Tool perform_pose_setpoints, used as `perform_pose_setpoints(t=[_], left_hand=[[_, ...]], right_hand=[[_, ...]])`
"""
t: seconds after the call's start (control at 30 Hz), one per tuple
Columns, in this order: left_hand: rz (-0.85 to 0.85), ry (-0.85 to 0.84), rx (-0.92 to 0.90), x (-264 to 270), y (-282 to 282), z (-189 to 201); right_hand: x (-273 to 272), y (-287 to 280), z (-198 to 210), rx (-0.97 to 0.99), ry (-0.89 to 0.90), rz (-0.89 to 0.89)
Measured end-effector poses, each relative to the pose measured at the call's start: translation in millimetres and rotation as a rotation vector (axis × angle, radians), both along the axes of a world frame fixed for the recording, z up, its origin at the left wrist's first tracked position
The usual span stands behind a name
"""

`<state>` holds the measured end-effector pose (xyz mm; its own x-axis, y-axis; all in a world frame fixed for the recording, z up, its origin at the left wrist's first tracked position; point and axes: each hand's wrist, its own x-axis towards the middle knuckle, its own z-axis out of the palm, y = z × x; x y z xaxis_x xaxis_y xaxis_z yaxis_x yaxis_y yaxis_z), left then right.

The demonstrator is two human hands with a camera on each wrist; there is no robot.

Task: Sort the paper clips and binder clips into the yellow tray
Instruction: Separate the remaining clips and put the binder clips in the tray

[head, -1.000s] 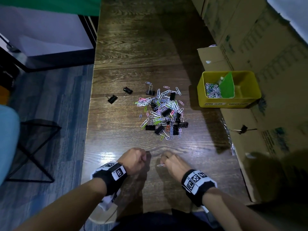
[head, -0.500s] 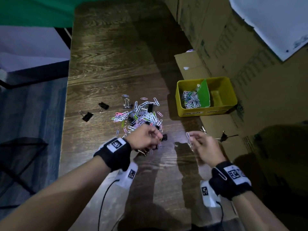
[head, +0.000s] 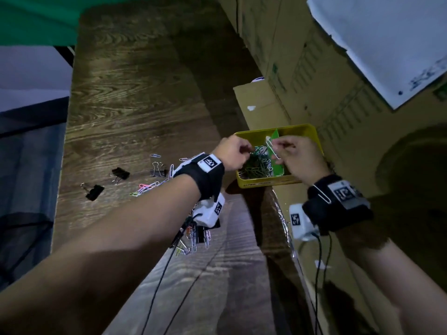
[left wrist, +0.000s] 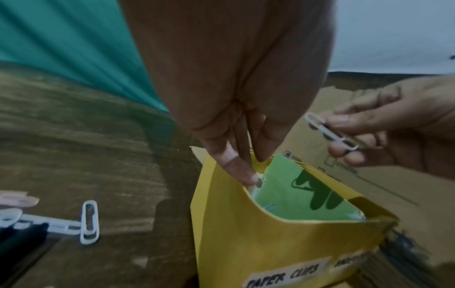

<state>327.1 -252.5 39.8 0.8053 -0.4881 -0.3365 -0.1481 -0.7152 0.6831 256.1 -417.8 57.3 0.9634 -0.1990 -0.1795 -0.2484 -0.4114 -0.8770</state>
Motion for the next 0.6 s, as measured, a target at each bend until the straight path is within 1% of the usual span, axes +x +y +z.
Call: perform_pose_setpoints(t=[0.07, 0.13, 0.2, 0.23, 0.27, 0.33, 0.4, 0.43, 0.53, 0.6], left_hand=[[0.149, 0.127, -0.186, -4, 6, -4], [0.258, 0.221, -0.364, -9, 19, -5], [0.353, 0.267, -0.466, -15, 38, -2], [0.390, 0.277, -0.474, -18, 51, 0], [0.411, 0.286, -0.462, -21, 66, 2], [0.400, 0.288, -0.382, -26, 103, 3], [0.354, 0.246, -0.250, -34, 144, -1], [0.322, 0.196, -0.168, -39, 163, -3], [0.202, 0.038, 0.054, -62, 211, -17], [0.125, 0.032, 0.129, -84, 227, -26]], right_hand=[[15, 2, -8, -0.107, 0.040, 0.040], [26, 10, -14, -0.257, 0.072, 0.120], [32, 21, -17, -0.402, 0.097, 0.217], [33, 25, -18, -0.446, 0.116, 0.258], [34, 29, -19, -0.477, 0.130, 0.290], [34, 38, -18, -0.519, 0.123, 0.324], [30, 48, -14, -0.530, 0.087, 0.310], [27, 55, -11, -0.530, 0.049, 0.299], [5, 85, -2, -0.447, -0.124, 0.320], [-15, 109, -2, -0.357, -0.119, 0.403]])
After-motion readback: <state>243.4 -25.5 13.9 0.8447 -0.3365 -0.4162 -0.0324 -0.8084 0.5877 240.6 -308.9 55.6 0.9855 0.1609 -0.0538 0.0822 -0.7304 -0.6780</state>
